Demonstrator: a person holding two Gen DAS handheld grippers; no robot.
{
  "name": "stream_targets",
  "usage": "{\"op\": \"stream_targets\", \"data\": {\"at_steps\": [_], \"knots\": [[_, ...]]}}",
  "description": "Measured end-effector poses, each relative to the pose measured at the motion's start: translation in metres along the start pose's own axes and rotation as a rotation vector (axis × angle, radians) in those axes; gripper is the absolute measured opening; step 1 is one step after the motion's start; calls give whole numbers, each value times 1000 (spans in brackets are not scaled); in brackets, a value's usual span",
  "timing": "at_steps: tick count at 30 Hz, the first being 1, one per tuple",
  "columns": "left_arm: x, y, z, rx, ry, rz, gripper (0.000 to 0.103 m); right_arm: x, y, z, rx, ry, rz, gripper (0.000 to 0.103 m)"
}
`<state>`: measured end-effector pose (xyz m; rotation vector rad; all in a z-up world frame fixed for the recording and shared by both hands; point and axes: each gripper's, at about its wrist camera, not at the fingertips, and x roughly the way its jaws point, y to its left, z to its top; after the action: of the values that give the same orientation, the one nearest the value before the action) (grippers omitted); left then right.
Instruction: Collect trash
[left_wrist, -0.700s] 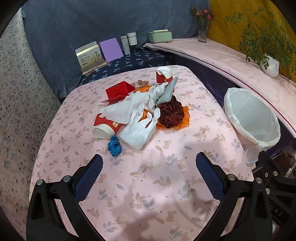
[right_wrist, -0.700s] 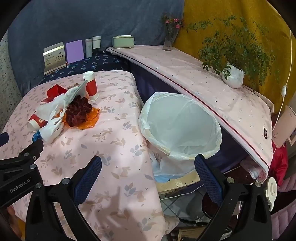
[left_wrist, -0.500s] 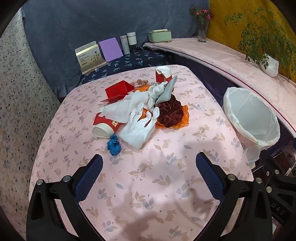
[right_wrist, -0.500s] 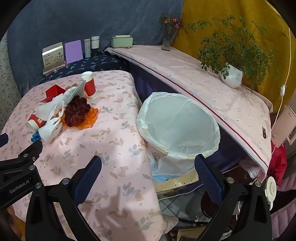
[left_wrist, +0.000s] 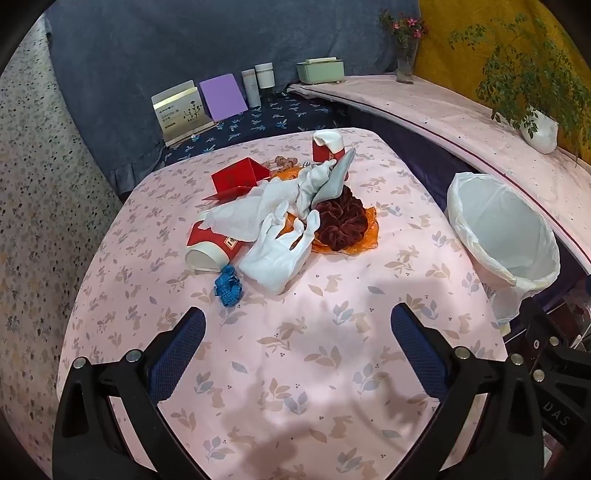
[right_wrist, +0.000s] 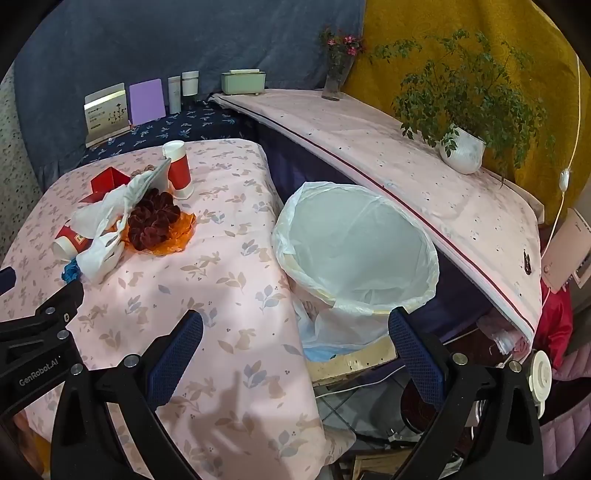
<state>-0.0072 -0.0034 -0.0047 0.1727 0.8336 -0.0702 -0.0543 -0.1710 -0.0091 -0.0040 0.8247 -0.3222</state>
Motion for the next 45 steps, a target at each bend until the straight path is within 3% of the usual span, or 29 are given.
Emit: {"op": "stream_targets", "data": {"at_steps": [45], "knots": [[3, -1, -4, 2, 11, -9, 96, 4, -6, 0, 2, 7, -7, 96]]}}
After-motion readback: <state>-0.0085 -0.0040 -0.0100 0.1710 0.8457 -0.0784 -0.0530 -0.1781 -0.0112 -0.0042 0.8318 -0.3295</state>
